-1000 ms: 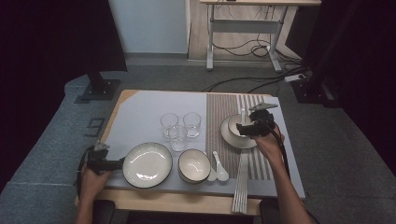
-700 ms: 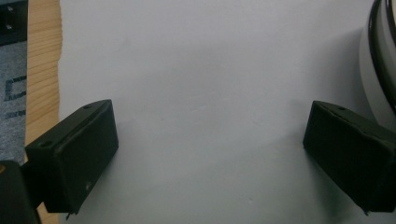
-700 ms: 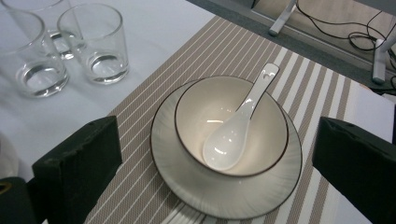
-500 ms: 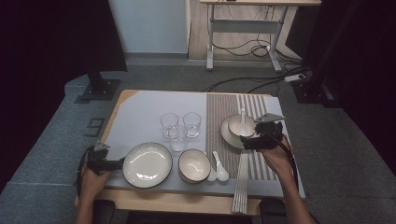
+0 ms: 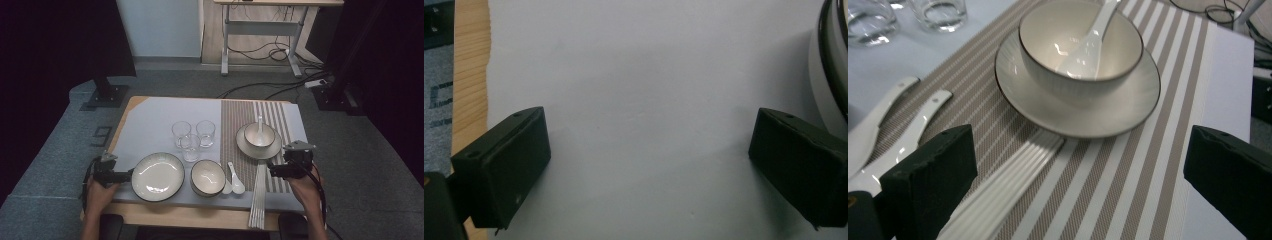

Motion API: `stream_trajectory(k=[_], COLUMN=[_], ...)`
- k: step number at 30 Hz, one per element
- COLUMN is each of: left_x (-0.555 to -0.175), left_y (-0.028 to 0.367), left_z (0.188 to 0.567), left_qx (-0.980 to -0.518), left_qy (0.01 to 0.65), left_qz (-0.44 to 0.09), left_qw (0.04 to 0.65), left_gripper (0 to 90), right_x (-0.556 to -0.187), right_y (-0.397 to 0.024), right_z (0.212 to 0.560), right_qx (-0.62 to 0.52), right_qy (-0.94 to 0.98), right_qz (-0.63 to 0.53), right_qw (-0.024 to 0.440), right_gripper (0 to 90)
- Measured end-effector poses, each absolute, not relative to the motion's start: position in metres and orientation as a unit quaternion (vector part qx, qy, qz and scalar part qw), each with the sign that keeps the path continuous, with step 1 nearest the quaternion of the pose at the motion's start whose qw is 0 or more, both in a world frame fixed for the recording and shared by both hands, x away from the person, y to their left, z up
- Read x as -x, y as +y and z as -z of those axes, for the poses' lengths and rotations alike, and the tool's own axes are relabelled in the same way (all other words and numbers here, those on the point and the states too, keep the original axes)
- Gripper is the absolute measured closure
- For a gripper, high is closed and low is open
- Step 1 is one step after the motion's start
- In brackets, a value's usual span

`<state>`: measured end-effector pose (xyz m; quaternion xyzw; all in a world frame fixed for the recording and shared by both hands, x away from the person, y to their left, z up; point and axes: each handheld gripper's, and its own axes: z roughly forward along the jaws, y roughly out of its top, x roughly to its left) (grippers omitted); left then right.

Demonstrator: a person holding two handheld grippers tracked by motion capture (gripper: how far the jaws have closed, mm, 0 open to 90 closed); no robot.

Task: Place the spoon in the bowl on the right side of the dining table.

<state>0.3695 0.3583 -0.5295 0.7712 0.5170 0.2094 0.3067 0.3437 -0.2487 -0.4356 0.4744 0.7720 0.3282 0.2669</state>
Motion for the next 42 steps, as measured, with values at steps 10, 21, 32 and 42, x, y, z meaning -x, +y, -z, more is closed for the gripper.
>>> stream_trajectory(k=[10,21,32,42], left_x=[-0.37,-0.369,-0.369,-0.369], left_y=[0.358,0.358,0.358,0.358], left_z=[0.529,0.529,0.53,0.53], left_qx=[-0.771,-0.771,-0.771,-0.771], left_qy=[0.517,0.517,0.517,0.517], left_qz=[-0.209,-0.21,-0.21,-0.21], left_qw=[0.307,0.307,0.307,0.307], left_gripper=[3.0,3.0,3.0,3.0], right_x=[-0.335,-0.337,-0.336,-0.334], right_y=[-0.265,-0.281,-0.284,-0.285], right_z=[0.48,0.517,0.536,0.538], right_qx=[-0.514,-0.545,-0.55,-0.547], right_qy=[0.753,0.735,0.737,0.734], right_qz=[-0.326,-0.323,-0.314,-0.322], right_qw=[0.248,0.243,0.235,0.242], right_gripper=[0.0,0.0,0.0,0.0])
